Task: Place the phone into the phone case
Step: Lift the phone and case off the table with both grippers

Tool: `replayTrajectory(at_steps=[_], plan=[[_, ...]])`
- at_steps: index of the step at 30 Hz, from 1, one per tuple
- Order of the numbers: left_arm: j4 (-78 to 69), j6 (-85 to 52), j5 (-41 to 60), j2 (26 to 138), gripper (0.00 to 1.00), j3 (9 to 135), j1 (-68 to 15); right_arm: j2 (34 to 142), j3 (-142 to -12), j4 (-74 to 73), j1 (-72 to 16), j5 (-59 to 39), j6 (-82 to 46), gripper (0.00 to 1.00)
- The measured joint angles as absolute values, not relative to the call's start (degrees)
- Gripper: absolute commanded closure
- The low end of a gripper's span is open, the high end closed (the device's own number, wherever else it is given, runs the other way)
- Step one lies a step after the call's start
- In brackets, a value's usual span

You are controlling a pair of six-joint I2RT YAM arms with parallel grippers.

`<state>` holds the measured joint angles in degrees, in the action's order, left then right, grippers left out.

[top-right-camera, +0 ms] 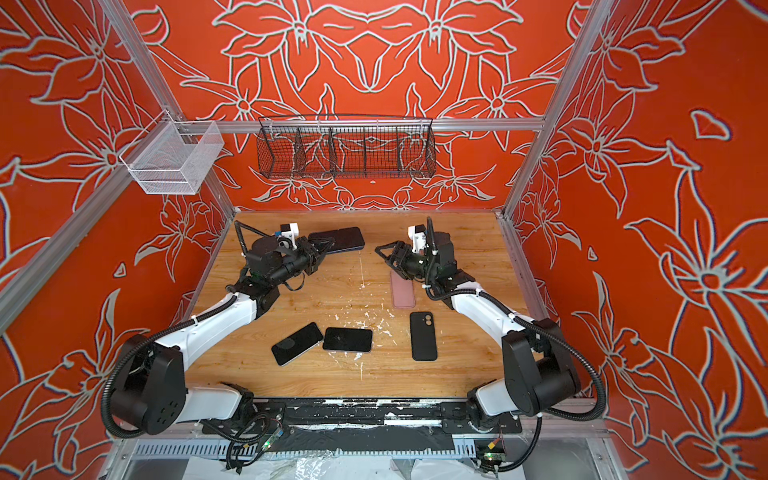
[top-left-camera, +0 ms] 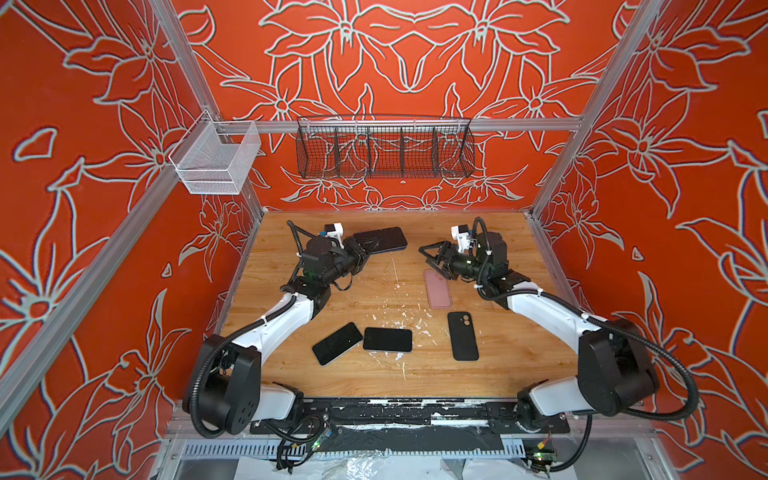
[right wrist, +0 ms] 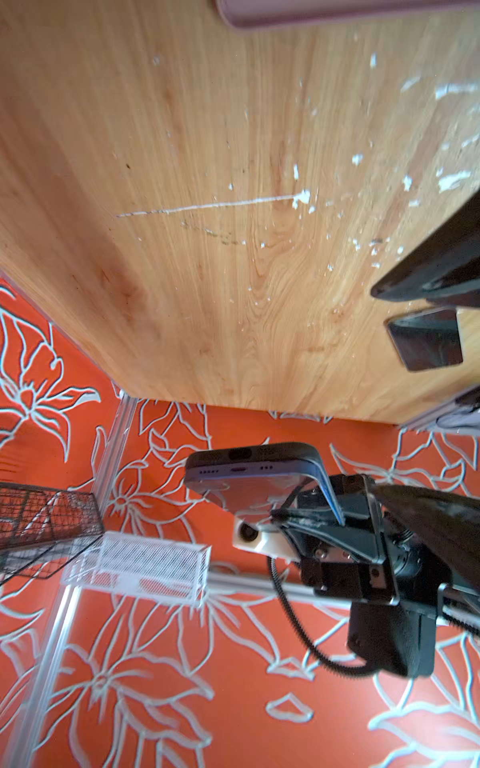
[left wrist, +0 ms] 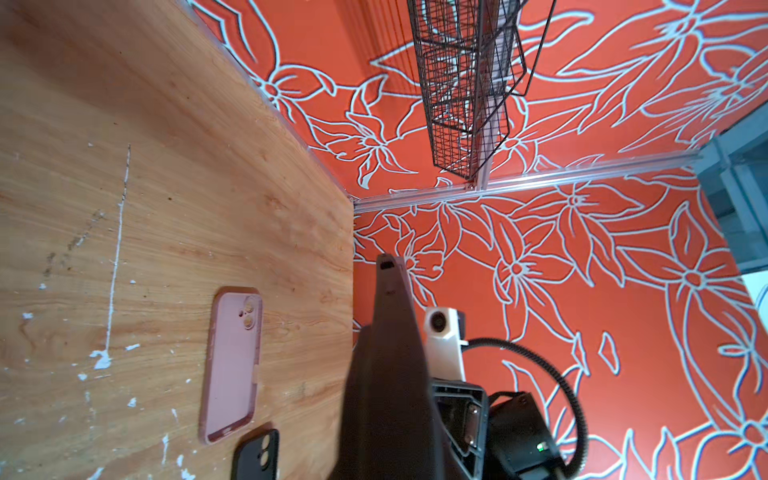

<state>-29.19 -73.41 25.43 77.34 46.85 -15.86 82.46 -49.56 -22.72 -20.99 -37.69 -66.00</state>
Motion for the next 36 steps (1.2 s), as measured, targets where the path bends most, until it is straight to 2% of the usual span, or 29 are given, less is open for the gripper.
replayTrajectory(at_steps=[5,13,22,36], plan=[[-29.3,-78.1,24.4,77.0,1.00,46.9,-16.2,83.7,-49.0,-33.3,-23.6,-36.6,-73.2,0.30],[-30.6,-81.8,24.0,76.0,1.00,46.8,-16.8,85.8,-50.2,-39.7,-28.2,-33.8,-77.6,0.31],[-31.8,-83.2,24.0,74.7,1.00,45.0,-17.6,88.2,-50.2,-43.9,-28.8,-30.0,-81.8,0.43],[-31.7,-83.3,23.1,73.6,1.00,44.0,-18.0,90.5,-50.2,-48.6,-30.0,-27.6,-86.1,0.76]])
